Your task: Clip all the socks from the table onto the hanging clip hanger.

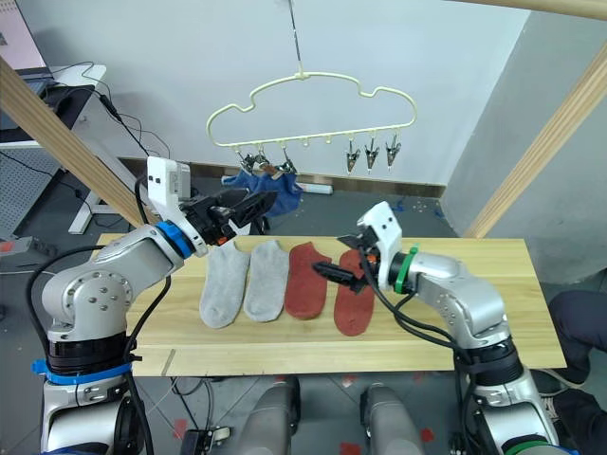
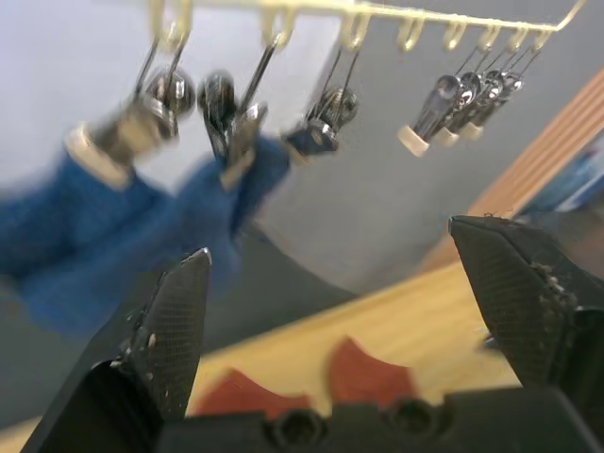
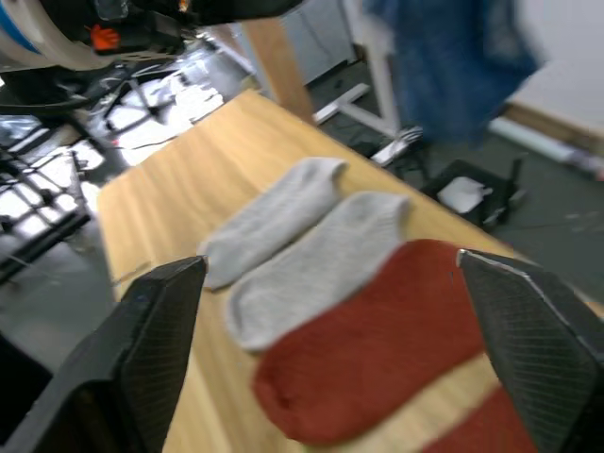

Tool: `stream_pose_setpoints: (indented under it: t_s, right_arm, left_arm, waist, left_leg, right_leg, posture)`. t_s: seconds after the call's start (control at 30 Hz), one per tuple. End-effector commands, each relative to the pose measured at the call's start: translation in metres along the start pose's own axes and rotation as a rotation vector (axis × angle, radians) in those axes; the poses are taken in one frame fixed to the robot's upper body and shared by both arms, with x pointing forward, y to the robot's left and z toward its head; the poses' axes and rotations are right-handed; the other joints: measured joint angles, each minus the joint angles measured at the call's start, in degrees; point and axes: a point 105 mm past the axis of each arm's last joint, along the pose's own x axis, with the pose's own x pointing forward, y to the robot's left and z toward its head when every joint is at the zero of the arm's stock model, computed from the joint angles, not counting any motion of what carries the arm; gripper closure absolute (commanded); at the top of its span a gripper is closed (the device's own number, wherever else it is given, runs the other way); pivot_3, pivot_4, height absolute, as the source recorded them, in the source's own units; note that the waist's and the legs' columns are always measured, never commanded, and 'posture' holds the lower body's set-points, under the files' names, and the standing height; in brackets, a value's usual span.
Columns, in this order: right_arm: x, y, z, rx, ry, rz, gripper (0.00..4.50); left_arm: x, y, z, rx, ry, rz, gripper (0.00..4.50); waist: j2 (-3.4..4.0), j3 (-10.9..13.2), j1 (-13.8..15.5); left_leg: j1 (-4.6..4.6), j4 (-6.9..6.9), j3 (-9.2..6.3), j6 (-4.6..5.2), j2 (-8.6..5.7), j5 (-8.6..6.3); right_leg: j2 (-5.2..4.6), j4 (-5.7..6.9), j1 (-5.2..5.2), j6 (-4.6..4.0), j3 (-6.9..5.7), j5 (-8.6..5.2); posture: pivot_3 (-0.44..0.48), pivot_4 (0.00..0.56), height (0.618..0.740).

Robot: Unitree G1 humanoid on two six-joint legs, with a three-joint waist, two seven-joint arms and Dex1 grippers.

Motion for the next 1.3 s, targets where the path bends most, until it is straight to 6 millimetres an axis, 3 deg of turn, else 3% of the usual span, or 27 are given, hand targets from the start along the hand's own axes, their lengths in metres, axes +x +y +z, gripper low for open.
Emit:
stream_pose_setpoints:
  t_s: [0.03, 0.17, 0.4, 0.57, 1.0, 1.3]
  right_arm:
    - [-0.015, 0.001, 0.019, -0.075, -0.058, -0.021, 0.03]
    - [-0.022, -0.002, 0.026, -0.102, -0.07, -0.056, 0.03]
    - [-0.023, -0.006, 0.033, -0.105, -0.099, -0.102, 0.0]
    - [-0.025, -0.005, 0.037, -0.113, -0.107, -0.112, 0.0]
    - [-0.029, 0.01, 0.071, -0.21, -0.199, -0.061, 0.0]
    - [-0.032, 0.017, 0.097, -0.23, -0.298, -0.031, 0.0]
  left_arm:
    - [0.003, -0.017, 0.007, 0.205, -0.074, -0.026, 0.0]
    - [0.009, -0.02, 0.003, 0.225, -0.135, 0.005, 0.0]
    - [0.028, -0.021, -0.012, 0.274, -0.187, 0.056, 1.98]
    - [0.038, -0.015, -0.013, 0.303, -0.237, 0.133, 1.98]
    - [0.052, -0.01, -0.003, 0.338, -0.315, 0.152, 1.98]
    - [0.058, -0.018, 0.002, 0.344, -0.346, 0.125, 1.98]
  waist:
    - [0.0, 0.0, 0.04]
    - [0.0, 0.0, 0.17]
    - [0.0, 0.0, 0.17]
    - [0.0, 0.0, 0.12]
    - [0.0, 0.0, -0.02]
    - [0.0, 0.0, -0.06]
  left_leg:
    - [0.0, -0.03, 0.0, 0.0, 0.01, 0.0]
    - [-0.01, -0.09, 0.03, -0.01, -0.02, 0.0]
    - [-0.05, -0.06, 0.02, 0.0, -0.03, 0.0]
    - [-0.07, -0.03, 0.01, 0.01, -0.04, 0.0]
    - [-0.13, 0.21, -0.02, 0.01, -0.04, 0.0]
    - [-0.21, 0.32, -0.06, 0.01, -0.04, 0.01]
  right_leg:
    - [0.0, -0.02, -0.01, 0.0, 0.01, 0.0]
    - [0.0, -0.09, -0.01, -0.01, 0.02, 0.0]
    - [0.04, -0.1, -0.01, -0.01, -0.01, 0.01]
    - [0.05, -0.1, -0.01, -0.03, -0.03, 0.02]
    - [0.08, 0.02, 0.0, -0.04, -0.07, 0.03]
    - [0.08, 0.03, -0.01, -0.23, -0.13, 0.13]
  posture:
    - [0.051, 0.254, 0.74]
    - [0.037, 0.253, 0.74]
    - [0.009, 0.245, 0.74]
    - [-0.003, 0.241, 0.74]
    - [-0.008, 0.241, 0.74]
    - [-0.018, 0.241, 0.74]
